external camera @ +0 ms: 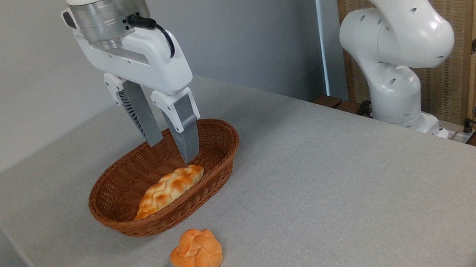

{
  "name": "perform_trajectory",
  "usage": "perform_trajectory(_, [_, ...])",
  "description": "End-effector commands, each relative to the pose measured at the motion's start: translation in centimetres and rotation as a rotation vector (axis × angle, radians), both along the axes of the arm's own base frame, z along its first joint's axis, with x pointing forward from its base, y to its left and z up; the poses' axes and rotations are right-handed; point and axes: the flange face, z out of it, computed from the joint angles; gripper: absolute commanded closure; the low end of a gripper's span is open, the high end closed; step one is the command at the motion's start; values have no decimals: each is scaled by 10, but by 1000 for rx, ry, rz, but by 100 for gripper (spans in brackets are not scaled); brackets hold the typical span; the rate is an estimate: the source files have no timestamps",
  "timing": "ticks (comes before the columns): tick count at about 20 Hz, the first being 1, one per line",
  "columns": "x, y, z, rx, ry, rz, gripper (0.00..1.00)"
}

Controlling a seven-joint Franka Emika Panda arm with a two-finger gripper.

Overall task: Put bread into the basket
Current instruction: 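Move the open gripper from above the basket toward the orange roll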

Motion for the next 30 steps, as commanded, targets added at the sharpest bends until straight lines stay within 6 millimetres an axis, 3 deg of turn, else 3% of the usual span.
perform_trajectory(1, [1,2,9,-17,-25,-10,0])
perform_trajectory(14, [-3,1,16,-17,-43,-13,0])
perform_trajectory(19, [-2,10,13,-17,-103,9,0])
perform_trajectory(23, [-24,31,-8,-23,-179,53,0])
perform_trajectory(28, [-18,42,-31,-20,-224,76,0])
perform_trajectory(30, [-17,43,-50,-17,-231,81,0])
